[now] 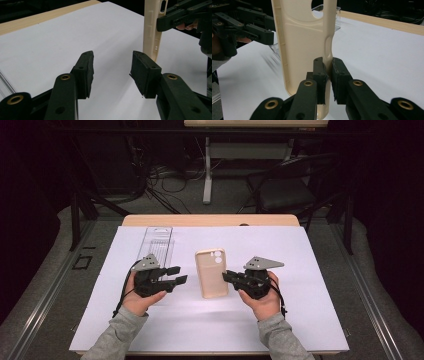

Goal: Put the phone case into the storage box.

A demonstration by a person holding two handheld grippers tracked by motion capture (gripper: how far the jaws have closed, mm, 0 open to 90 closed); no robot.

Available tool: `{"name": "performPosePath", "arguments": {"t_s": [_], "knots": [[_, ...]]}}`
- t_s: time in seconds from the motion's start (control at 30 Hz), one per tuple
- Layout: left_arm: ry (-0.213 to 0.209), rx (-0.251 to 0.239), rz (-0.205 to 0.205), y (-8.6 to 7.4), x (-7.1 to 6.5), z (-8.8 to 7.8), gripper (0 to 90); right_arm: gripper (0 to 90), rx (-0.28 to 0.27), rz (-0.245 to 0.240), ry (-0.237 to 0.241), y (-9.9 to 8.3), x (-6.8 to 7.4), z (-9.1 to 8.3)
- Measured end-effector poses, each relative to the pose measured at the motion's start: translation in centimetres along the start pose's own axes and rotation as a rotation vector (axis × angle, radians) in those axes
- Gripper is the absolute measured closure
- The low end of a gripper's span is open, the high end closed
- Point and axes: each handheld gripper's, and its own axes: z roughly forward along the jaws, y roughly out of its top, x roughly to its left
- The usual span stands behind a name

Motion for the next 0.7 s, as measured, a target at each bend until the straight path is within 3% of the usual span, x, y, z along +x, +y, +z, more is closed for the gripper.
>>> {"name": "performPosePath", "arguments": {"t_s": [0.27, 0.37, 0.7], "knots": [[0.025, -0.033, 0.012, 0.19, 0.01, -0.30, 51.2, 83.1, 0.012, -0.010, -0.013, -0.18, 0.25, 0.27], [0.051, -0.041, 0.035, 0.28, -0.10, -0.41, 51.2, 83.1, 0.012, -0.012, -0.016, -0.21, 0.34, 0.32], [0.091, -0.012, 0.021, 0.64, -0.32, -0.86, 49.5, 83.0, 0.028, -0.021, -0.016, -0.49, 0.90, 0.87]]}}
